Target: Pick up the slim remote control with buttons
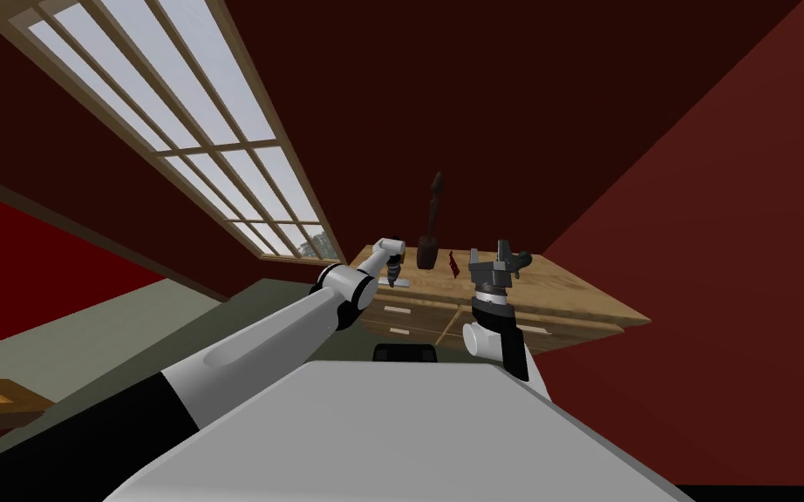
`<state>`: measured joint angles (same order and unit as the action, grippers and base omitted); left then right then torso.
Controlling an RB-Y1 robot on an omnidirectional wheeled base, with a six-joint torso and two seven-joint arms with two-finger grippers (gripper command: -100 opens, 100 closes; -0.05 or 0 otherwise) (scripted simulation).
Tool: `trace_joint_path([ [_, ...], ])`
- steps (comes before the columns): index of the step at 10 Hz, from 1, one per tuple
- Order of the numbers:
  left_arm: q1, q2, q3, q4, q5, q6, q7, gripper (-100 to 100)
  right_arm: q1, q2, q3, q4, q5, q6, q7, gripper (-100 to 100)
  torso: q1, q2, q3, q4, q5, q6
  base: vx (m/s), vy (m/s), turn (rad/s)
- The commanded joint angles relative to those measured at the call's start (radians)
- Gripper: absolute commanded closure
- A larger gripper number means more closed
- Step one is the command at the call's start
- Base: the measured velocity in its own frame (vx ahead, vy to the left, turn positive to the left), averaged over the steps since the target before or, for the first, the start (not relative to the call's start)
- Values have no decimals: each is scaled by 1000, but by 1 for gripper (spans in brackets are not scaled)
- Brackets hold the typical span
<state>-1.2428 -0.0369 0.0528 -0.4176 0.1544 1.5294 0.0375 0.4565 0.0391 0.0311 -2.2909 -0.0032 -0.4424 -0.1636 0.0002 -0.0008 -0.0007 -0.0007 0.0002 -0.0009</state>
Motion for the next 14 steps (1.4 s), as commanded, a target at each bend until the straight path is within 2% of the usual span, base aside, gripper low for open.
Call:
trace_joint_path([
  [1,0,0,0,0,0,0,0,-100,0,0,0,0,0,0,0,0,0,0,0,0,0,0,0,0,0],
  [2,-1,0,0,4,0,-2,0,0,0,0,0,0,0,0,0,0,0,1,0,0,0,0,0,0,0],
  [3,21,-2,-3,12,-4,-30,-3,-100,0,0,0,0,0,0,0,0,0,1,1,0,0,0,10,-7,-25],
  [5,39,-3,-6,18,-8,-52,-5,-100,0,0,0,0,0,0,0,0,0,0,0,0,0,0,11,-10,-13],
  [6,38,-2,-6,5,-8,-37,-4,-100,0,0,0,0,0,0,0,0,0,0,0,0,0,0,0,0,0],
  [7,39,-2,-6,6,-8,-40,-5,100,0,0,0,0,0,0,0,0,0,1,0,0,0,0,0,0,0],
  [11,39,-2,-6,6,-8,-39,-4,100,0,0,0,0,0,0,0,0,0,0,0,0,0,1,0,0,0],
  [12,39,-2,-6,6,-8,-39,-4,0,0,0,0,0,0,0,0,0,0,0,0,0,0,1,0,0,0],
  [13,8,-1,-1,7,-2,-13,-2,100,0,0,0,0,0,0,0,0,0,0,0,0,0,1,-10,8,26],
  [14,3,0,0,5,-1,-8,-1,100,0,0,0,0,0,0,0,0,0,0,1,1,0,1,-11,11,13],
])
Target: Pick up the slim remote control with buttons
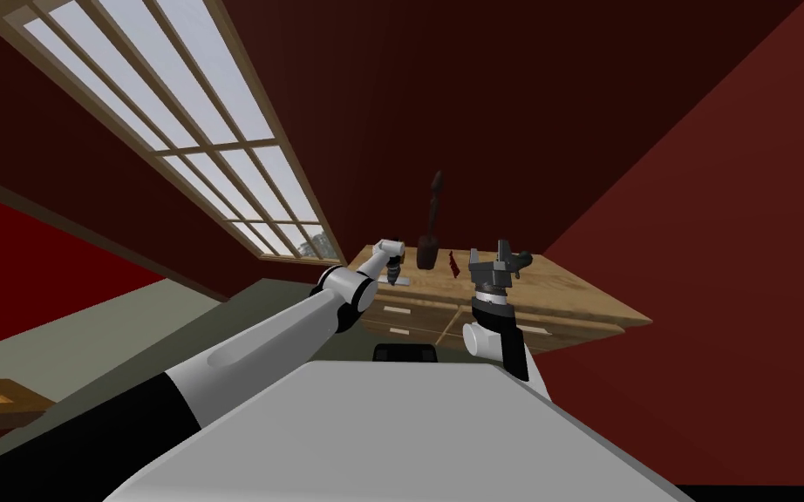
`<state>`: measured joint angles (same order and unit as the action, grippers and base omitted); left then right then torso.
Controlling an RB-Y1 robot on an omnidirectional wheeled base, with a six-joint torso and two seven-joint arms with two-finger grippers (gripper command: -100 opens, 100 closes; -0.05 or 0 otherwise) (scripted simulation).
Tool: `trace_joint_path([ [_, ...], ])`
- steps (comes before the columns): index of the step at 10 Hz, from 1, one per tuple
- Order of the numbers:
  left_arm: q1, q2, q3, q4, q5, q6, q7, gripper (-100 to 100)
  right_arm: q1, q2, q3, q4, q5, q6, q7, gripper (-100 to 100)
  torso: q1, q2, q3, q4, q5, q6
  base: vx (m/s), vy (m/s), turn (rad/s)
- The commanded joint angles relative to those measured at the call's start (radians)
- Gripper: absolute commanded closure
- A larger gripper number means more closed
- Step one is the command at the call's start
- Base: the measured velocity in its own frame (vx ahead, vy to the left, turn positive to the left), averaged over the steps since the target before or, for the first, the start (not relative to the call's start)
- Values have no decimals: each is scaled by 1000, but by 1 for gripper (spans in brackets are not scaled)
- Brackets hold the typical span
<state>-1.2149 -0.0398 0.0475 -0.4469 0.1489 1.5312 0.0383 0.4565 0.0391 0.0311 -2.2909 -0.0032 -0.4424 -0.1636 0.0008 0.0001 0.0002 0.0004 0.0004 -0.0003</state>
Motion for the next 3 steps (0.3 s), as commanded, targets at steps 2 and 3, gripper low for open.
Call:
trace_joint_path([
  [2,-19,2,4,24,4,-3,-1,100,0,0,0,0,0,0,0,0,0,0,0,0,0,0,-3,4,0],
  [3,-21,3,4,28,4,-6,-2,0,0,0,0,0,0,0,0,0,0,0,0,0,0,0,0,0,0],
])
